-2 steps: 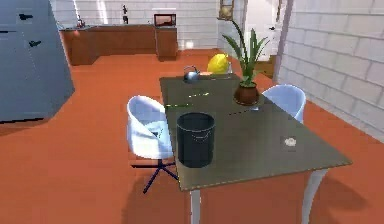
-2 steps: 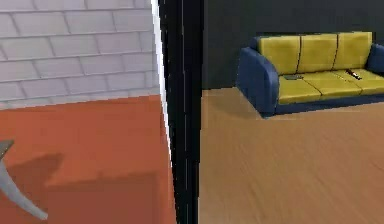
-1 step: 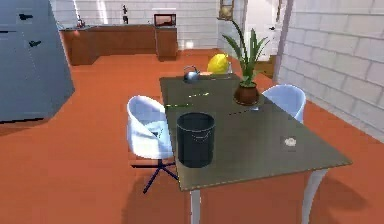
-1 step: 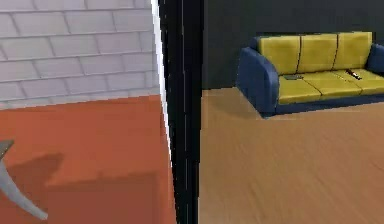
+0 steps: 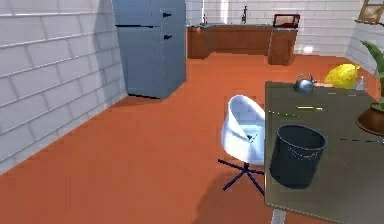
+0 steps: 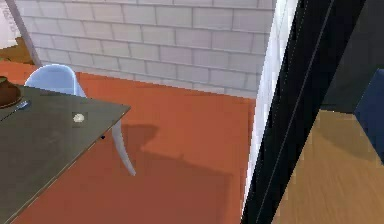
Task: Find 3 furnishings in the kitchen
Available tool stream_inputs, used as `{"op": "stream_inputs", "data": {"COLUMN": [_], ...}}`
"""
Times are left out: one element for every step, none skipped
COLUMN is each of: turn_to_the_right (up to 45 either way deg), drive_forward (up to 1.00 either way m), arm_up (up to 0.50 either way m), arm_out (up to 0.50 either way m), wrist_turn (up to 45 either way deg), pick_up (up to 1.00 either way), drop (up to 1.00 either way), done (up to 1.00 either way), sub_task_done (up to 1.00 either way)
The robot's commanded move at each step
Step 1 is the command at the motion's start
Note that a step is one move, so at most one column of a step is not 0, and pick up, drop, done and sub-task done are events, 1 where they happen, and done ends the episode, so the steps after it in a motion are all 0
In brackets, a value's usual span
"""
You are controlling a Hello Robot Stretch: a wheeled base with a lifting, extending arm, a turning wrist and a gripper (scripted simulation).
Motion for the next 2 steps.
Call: {"op": "stream_inputs", "data": {"turn_to_the_right": [0.0,27.0], "drive_forward": [0.55,0.0], "arm_up": [0.0,0.0], "arm_out": [0.0,0.0], "wrist_turn": [0.0,0.0], "pick_up": [0.0,0.0], "drop": [0.0,0.0], "done": [0.0,0.0], "sub_task_done": [0.0,0.0]}}
